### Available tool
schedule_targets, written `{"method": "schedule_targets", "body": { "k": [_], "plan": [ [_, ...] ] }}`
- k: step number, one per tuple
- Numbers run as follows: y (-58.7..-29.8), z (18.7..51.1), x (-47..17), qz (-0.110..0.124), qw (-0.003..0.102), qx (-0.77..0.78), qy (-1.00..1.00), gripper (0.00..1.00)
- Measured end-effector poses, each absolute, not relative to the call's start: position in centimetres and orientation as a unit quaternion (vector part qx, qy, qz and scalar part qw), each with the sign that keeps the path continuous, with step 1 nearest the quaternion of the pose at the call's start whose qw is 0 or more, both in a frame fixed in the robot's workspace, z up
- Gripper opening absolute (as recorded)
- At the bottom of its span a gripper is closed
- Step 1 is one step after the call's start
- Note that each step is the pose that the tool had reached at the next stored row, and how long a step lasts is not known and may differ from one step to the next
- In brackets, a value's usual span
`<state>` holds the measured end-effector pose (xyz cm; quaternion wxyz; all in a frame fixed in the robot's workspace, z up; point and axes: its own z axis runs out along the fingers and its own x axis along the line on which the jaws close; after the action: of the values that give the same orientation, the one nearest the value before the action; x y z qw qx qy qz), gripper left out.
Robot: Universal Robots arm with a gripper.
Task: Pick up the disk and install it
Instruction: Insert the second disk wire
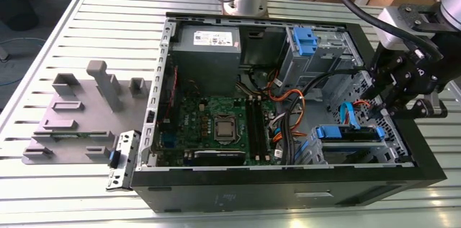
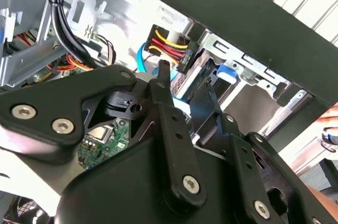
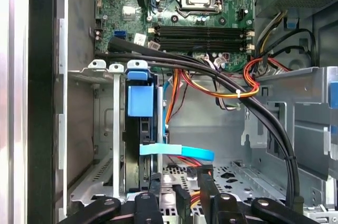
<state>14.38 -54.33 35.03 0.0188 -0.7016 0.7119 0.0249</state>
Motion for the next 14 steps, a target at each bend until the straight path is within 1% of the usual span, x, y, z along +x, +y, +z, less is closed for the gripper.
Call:
{"method": "schedule_targets", "body": {
  "k": [14],
  "plan": [
    [-53.8,34.7,15.9,0.025,0.019,-0.702,0.712,0.42]
  ]
}}
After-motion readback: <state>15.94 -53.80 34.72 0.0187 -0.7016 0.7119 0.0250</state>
